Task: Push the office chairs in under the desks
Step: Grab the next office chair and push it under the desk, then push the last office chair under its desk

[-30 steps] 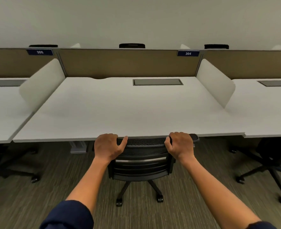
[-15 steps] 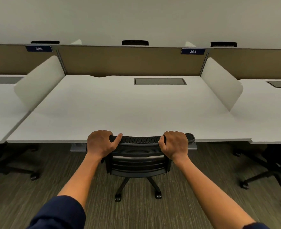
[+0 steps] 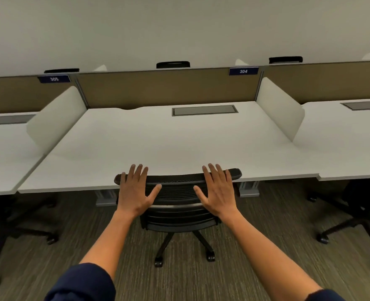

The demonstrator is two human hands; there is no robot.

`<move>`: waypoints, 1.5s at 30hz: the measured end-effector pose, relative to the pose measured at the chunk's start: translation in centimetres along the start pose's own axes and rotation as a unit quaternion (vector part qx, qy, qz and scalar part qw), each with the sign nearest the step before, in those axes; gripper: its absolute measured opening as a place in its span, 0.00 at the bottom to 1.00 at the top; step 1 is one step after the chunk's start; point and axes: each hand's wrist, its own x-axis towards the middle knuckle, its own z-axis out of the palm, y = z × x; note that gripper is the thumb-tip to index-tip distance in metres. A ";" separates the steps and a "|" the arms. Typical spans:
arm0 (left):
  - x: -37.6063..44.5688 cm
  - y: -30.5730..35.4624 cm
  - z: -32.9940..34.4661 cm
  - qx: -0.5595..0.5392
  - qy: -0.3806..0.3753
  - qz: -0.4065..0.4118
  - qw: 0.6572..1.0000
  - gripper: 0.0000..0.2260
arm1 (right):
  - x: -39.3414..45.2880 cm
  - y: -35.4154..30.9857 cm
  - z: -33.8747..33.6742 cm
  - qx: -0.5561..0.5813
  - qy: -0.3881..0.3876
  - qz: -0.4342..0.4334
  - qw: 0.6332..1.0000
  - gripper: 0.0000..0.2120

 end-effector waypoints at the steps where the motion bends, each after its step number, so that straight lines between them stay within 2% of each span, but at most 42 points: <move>1: -0.9 0.6 0.2 -0.006 -0.002 0.007 1.000 0.43 | -1.0 -0.1 0.0 0.001 -0.011 -0.006 1.000 0.39; 8: -7.7 4.2 1.3 -0.023 -0.014 0.041 0.999 0.43 | -8.3 -0.6 -1.5 -0.009 -0.056 0.008 0.998 0.40; 16: -16.8 10.3 1.2 -0.034 -0.023 0.077 0.996 0.43 | -17.0 -0.5 -6.1 -0.029 -0.062 0.028 0.997 0.39; 27: -21.4 22.4 1.5 -0.045 -0.068 0.180 0.980 0.45 | -27.7 7.0 -13.4 -0.064 -0.075 0.128 0.987 0.38; 34: -20.5 34.4 2.8 -0.044 -0.081 0.255 0.963 0.47 | -32.8 16.6 -17.6 -0.065 -0.041 0.206 0.975 0.38; 39: -19.4 45.7 5.6 -0.057 -0.086 0.291 0.951 0.44 | -36.4 26.9 -20.0 -0.082 -0.045 0.240 0.966 0.38; 45: -18.6 60.8 8.1 -0.060 -0.097 0.326 0.939 0.45 | -40.1 40.8 -24.8 -0.090 -0.029 0.276 0.956 0.38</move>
